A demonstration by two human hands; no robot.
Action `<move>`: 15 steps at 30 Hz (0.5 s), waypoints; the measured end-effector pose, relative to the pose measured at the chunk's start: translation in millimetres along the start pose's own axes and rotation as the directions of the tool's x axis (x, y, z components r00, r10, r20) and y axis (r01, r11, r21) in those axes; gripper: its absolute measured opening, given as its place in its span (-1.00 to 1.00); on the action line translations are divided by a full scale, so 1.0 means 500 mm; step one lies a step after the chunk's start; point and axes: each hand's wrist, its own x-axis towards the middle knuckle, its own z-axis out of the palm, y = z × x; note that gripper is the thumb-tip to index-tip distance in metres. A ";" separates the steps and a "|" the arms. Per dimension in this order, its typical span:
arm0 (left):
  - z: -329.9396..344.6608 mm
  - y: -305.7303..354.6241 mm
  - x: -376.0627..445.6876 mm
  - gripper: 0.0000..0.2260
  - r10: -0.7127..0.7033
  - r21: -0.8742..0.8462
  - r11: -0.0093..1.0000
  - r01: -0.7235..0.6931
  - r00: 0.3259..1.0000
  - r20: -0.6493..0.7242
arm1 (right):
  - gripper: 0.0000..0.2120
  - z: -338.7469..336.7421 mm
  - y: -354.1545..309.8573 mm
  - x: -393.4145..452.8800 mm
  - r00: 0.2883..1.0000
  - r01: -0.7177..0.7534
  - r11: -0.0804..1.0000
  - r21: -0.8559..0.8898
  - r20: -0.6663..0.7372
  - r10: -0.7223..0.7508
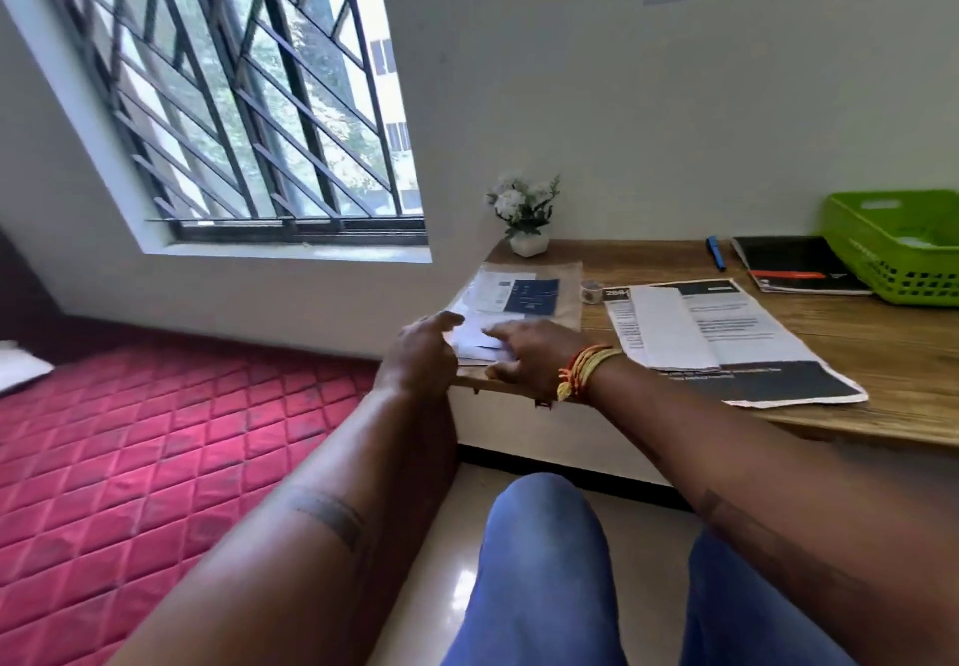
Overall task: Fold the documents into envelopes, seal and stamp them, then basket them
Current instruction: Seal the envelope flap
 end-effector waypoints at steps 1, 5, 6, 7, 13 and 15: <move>0.002 -0.006 -0.008 -0.49 -0.014 0.005 1.000 0.014 1.000 0.018 | -0.48 0.013 -0.006 0.002 1.000 -0.012 1.000 -0.013 -0.022 0.011; 0.016 -0.012 -0.025 -0.43 -0.032 -0.003 0.999 0.032 0.999 0.027 | -0.67 0.040 -0.019 0.000 0.986 -0.030 0.998 -0.049 -0.168 0.022; 0.017 -0.011 -0.027 -0.39 -0.033 -0.017 0.999 0.033 0.999 0.019 | -0.69 0.041 -0.021 -0.003 0.981 -0.016 0.997 -0.071 -0.194 0.002; 0.018 -0.011 -0.029 -0.38 -0.033 -0.030 0.999 0.033 0.999 0.015 | -0.71 0.041 -0.023 -0.005 0.977 0.001 0.995 -0.099 -0.213 -0.022; 0.018 -0.032 -0.026 -0.41 -0.085 -0.242 0.968 0.061 0.992 -0.092 | -0.75 0.045 -0.026 0.003 0.926 0.027 0.999 0.042 -0.377 -0.009; 0.017 -0.033 -0.026 -0.43 -0.102 -0.293 0.954 0.067 0.989 -0.107 | -0.76 0.039 -0.028 0.010 0.909 0.045 0.993 0.108 -0.416 0.004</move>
